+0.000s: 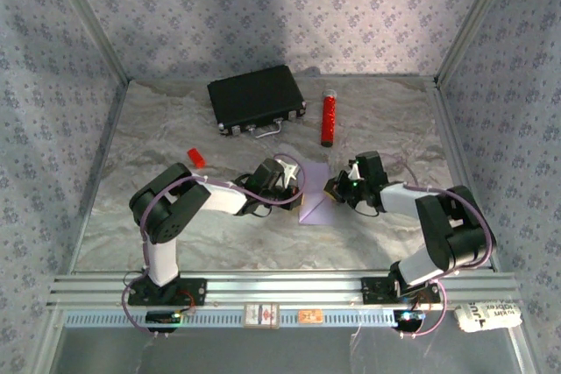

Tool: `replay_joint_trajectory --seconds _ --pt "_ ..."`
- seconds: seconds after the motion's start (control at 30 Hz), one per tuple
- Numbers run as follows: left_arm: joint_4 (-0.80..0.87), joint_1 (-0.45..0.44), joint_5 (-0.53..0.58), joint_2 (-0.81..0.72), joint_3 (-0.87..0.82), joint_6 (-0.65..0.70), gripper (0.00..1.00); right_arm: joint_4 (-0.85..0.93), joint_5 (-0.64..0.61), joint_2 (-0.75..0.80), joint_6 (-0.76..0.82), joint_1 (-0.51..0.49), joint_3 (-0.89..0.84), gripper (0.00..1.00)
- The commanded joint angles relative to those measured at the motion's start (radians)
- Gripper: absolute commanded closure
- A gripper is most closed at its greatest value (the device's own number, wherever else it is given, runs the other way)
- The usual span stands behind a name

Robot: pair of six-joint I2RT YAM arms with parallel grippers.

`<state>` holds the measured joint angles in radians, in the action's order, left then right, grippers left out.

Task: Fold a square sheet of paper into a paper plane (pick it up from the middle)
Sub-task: Fold the triangle a second time at the center of the table.

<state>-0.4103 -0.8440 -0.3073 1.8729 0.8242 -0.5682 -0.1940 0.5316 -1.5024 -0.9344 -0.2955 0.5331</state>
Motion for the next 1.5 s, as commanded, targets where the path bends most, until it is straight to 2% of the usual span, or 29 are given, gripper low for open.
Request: replay_joint_trajectory --seconds 0.0,0.33,0.5,0.7,1.1,1.27,1.47 --pt "0.054 -0.006 -0.019 0.048 0.015 0.007 0.98 0.045 0.009 -0.012 0.033 0.016 0.012 0.97" --pt "0.051 -0.006 -0.024 0.049 0.016 0.005 0.98 0.028 -0.046 -0.072 0.024 0.042 -0.047 0.97" --pt "0.054 -0.006 -0.02 0.046 0.013 0.007 0.98 0.051 -0.029 0.008 0.02 0.038 -0.022 0.97" --pt "0.05 -0.007 -0.018 0.042 0.009 0.005 0.98 0.076 -0.009 0.095 0.006 -0.024 0.0 0.97" --pt "0.052 -0.007 -0.023 0.049 0.017 0.006 0.98 -0.035 0.001 0.003 -0.066 -0.147 -0.007 0.97" --pt "0.054 -0.008 -0.025 0.051 0.017 0.005 0.98 -0.011 -0.015 -0.042 -0.041 -0.159 -0.006 0.97" --pt "0.054 -0.007 -0.024 0.048 0.021 0.006 0.98 -0.025 -0.051 -0.077 -0.041 -0.148 -0.083 0.98"
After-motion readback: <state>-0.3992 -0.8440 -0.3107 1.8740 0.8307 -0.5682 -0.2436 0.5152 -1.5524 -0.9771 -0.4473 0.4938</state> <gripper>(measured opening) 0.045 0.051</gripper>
